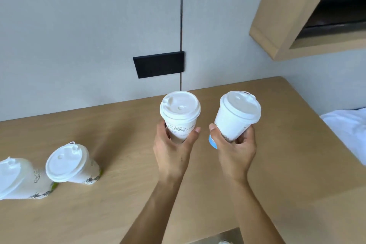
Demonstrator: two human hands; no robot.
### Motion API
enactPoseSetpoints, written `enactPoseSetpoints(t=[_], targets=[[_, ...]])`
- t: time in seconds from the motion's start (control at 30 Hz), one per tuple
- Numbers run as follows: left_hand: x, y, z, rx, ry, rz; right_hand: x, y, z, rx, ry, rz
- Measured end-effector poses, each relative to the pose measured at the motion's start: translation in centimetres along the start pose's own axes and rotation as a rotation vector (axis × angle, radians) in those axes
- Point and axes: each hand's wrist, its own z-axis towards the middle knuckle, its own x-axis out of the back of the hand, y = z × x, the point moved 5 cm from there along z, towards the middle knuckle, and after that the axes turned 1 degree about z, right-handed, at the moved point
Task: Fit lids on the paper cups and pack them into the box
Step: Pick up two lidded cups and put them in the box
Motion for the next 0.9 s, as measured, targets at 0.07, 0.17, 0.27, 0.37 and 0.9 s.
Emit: enactPoseSetpoints(t=[0.07,0.17,0.27,0.37,0.9], targets=[[-1.6,2.3,-1.0,-0.025,-0.068,-0.004,2.3,-2.3,0.2,-0.002,0.036,0.012],[-4.3,5.6,-3.0,-0.061,-0.185,-0.016,6.1,-5.2,0.2,0.014,0.104,-0.017],[-7.1,8.7,-5.7,-0.103,-0.291,-0.034,10.2,-7.9,0.2,0.023,0.189,-0.036],[-10.3,11.2,-9.3,-0.116,-0.414,-0.053,15.1,-10.1,-0.1,0.032,0.277,-0.057],[-30.2,10.5,-36.3,-0.09,-1.003,0.008,49.4,-11.1,-6.9,-0.021,0.766,-0.254]])
